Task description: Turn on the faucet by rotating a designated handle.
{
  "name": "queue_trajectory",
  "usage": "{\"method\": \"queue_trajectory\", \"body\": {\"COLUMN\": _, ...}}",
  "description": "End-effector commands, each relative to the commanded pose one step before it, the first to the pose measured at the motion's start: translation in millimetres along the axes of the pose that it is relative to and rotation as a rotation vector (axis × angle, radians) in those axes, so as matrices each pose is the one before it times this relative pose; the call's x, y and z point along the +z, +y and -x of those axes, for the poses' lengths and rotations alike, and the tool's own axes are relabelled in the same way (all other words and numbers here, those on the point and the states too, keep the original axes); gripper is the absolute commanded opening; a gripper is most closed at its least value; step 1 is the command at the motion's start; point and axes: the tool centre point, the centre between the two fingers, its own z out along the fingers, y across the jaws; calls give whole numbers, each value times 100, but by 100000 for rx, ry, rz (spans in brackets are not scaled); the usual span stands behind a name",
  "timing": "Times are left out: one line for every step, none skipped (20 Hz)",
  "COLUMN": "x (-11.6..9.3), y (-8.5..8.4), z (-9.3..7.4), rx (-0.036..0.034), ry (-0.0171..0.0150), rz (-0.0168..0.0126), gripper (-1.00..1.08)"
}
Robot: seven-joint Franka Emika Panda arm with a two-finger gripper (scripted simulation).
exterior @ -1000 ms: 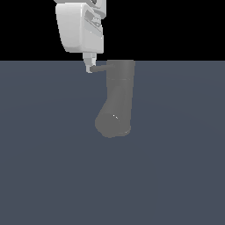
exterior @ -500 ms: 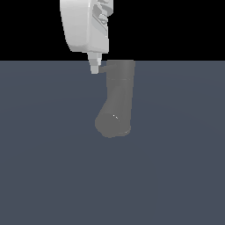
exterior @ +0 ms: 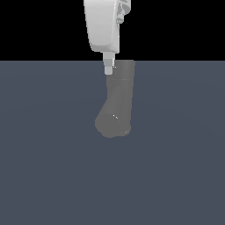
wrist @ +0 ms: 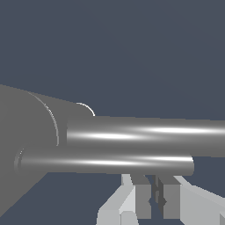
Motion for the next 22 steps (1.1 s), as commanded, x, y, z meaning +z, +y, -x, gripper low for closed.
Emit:
{"method": "queue_trajectory", "body": {"x": -28, "y": -148, "z": -3129, "rx": 3180, "ry": 74, "rz": -26, "gripper": -100}}
{"method": "queue_trajectory", "body": {"x": -3, "y": -23, "z": -627, "rx": 95, "ry": 16, "rz": 18, "gripper": -100}}
{"method": "queue_trajectory", "body": {"x": -5, "y": -22, "z": -624, "rx": 82, "ry": 14, "rz": 16, "gripper": -100}}
{"method": "queue_trajectory", "body": {"x": -4, "y": -24, "z": -631, "rx": 94, "ry": 17, "rz": 18, "gripper": -100}}
{"method": "queue_trajectory", "body": {"x": -5, "y": -24, "z": -627, "rx": 82, "ry": 15, "rz": 15, "gripper": -100}}
{"method": "queue_trajectory", "body": {"x": -4, "y": -26, "z": -633, "rx": 94, "ry": 17, "rz": 18, "gripper": -100}}
{"method": "queue_trajectory", "body": {"x": -4, "y": -28, "z": -634, "rx": 94, "ry": 18, "rz": 17, "gripper": -100}}
{"method": "queue_trajectory", "body": {"x": -5, "y": -30, "z": -629, "rx": 82, "ry": 15, "rz": 14, "gripper": -100}}
{"method": "queue_trajectory", "body": {"x": 0, "y": 0, "z": 0, "rx": 0, "ry": 0, "rz": 0, "gripper": -100}}
{"method": "queue_trajectory", "body": {"x": 62, "y": 54, "z": 2960, "rx": -4937, "ry": 20, "rz": 69, "gripper": -100}}
{"method": "queue_trajectory", "body": {"x": -1, "y": -295, "z": -381, "rx": 195, "ry": 3, "rz": -2, "gripper": -100}}
{"method": "queue_trajectory", "body": {"x": -1, "y": -294, "z": -380, "rx": 195, "ry": 3, "rz": -2, "gripper": -100}}
{"method": "queue_trajectory", "body": {"x": -1, "y": -294, "z": -377, "rx": 189, "ry": 2, "rz": -2, "gripper": -100}}
{"method": "queue_trajectory", "body": {"x": -1, "y": -293, "z": -379, "rx": 195, "ry": 2, "rz": -2, "gripper": -100}}
{"method": "queue_trajectory", "body": {"x": -1, "y": -292, "z": -375, "rx": 189, "ry": 2, "rz": -2, "gripper": -100}}
{"method": "queue_trajectory", "body": {"x": -1, "y": -291, "z": -377, "rx": 195, "ry": 2, "rz": -2, "gripper": -100}}
{"method": "queue_trajectory", "body": {"x": -1, "y": -291, "z": -373, "rx": 189, "ry": 2, "rz": -2, "gripper": -100}}
{"method": "queue_trajectory", "body": {"x": -1, "y": -290, "z": -372, "rx": 189, "ry": 2, "rz": -2, "gripper": -100}}
{"method": "queue_trajectory", "body": {"x": -1, "y": -289, "z": -371, "rx": 189, "ry": 1, "rz": -2, "gripper": -100}}
{"method": "queue_trajectory", "body": {"x": -2, "y": -288, "z": -370, "rx": 189, "ry": 1, "rz": -2, "gripper": -100}}
{"method": "queue_trajectory", "body": {"x": -2, "y": -287, "z": -369, "rx": 189, "ry": 1, "rz": -2, "gripper": -100}}
{"method": "queue_trajectory", "body": {"x": -2, "y": -286, "z": -368, "rx": 189, "ry": 1, "rz": -2, "gripper": -100}}
